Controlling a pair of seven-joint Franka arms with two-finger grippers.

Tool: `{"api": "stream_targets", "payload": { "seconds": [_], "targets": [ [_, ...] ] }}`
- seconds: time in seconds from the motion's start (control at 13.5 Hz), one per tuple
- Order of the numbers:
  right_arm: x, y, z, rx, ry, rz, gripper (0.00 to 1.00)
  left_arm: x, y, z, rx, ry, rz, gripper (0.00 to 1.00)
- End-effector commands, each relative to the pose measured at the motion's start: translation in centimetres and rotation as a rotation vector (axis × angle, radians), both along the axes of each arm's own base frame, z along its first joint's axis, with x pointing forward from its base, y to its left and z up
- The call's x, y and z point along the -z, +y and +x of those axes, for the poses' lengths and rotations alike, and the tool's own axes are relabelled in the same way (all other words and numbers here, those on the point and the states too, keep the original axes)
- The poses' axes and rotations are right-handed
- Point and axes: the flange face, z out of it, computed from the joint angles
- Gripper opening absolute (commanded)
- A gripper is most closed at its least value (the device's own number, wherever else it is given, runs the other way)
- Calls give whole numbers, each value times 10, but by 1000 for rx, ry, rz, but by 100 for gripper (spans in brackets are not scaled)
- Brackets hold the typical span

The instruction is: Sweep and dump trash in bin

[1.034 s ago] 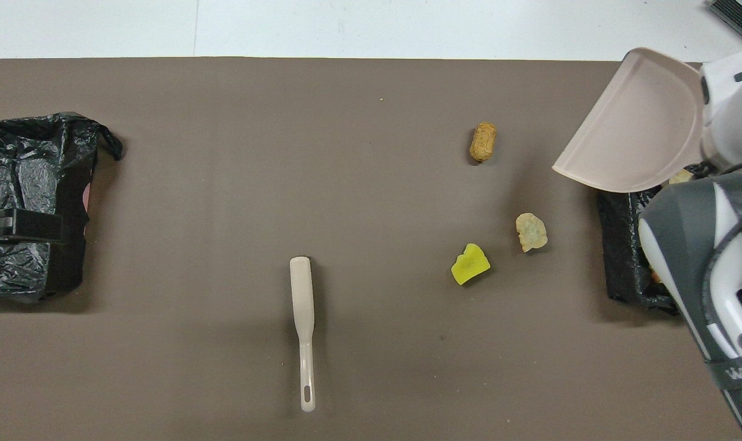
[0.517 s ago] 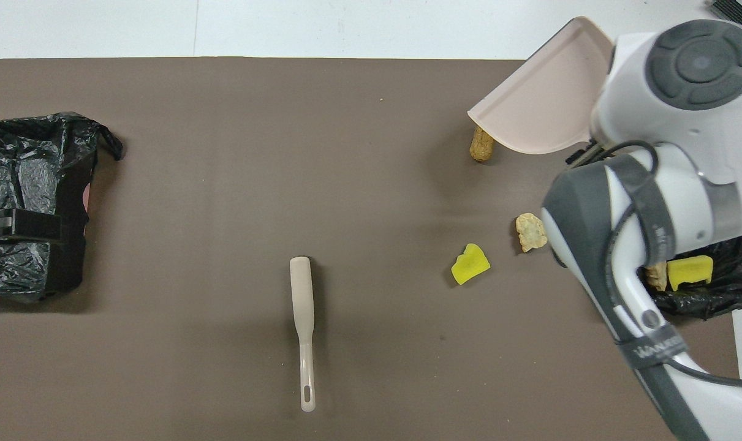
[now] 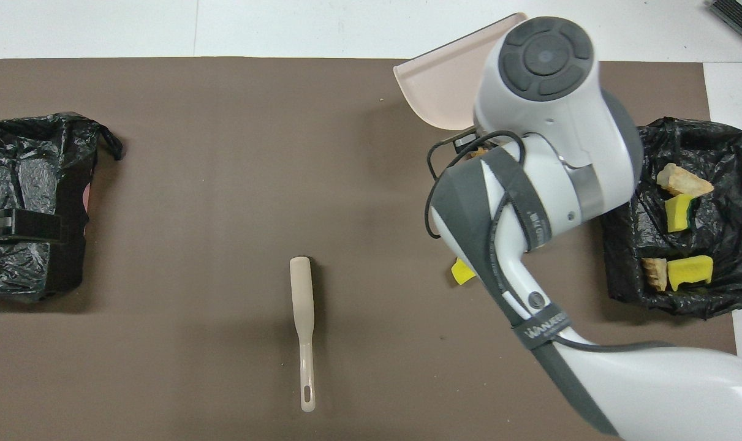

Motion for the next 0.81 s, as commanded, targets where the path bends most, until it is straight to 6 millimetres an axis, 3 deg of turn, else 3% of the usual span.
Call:
{"api": "stream_targets", "payload": {
  "seconds": [0.0,0.37,0.52,0.74],
  "targets": [
    [27,46,15,106,-2,87,0,-6,2,-4,1,4,15,100],
    [79,123,8,229,5,203,0,-6,2,-4,1,4,15,100],
    [87,155,-5,255,4,249,0,-6,2,-4,1,4,15,100],
    [102,179,-15,259,28,289,0,-6,2,-4,1,4,15,100]
  ]
}}
